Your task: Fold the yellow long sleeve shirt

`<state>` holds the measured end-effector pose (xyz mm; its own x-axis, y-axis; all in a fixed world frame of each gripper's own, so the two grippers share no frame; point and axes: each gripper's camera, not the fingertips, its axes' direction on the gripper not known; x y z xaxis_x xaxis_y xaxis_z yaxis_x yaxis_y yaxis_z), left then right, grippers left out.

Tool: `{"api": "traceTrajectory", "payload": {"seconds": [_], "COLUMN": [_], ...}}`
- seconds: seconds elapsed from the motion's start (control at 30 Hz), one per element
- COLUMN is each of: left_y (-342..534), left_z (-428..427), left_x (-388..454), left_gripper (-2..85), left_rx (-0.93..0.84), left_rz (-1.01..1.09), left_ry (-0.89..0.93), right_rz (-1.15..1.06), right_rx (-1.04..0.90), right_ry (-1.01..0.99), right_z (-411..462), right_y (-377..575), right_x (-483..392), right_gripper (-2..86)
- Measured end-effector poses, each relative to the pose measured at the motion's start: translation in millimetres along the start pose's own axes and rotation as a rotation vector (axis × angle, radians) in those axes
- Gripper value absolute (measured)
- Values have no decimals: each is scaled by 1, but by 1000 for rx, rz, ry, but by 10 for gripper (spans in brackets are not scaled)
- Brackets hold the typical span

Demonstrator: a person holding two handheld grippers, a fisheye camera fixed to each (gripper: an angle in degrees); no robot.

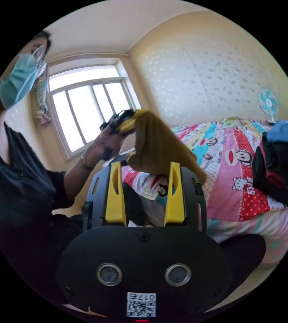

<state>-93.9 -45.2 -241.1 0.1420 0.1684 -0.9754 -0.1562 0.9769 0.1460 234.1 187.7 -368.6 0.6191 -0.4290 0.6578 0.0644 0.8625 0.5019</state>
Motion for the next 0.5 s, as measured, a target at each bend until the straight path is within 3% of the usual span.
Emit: {"api": "traceTrajectory", "payload": {"seconds": [0.1,0.27,0.5], "left_y": [-28,-53,-34], "left_z": [-9,-43,-97], "left_x": [44,118,209], "left_gripper": [25,22,17], "left_rx": [100,293,499], "left_rz": [73,212,408], "left_ry": [32,236,102], "right_rz": [83,225,31], "right_rx": [58,118,274], "right_ry": [22,-34,206], "right_z": [-11,-21,-68], "right_y": [0,-17,-66], "right_x": [-13,-11,-88], "right_gripper": [194,204,213]}}
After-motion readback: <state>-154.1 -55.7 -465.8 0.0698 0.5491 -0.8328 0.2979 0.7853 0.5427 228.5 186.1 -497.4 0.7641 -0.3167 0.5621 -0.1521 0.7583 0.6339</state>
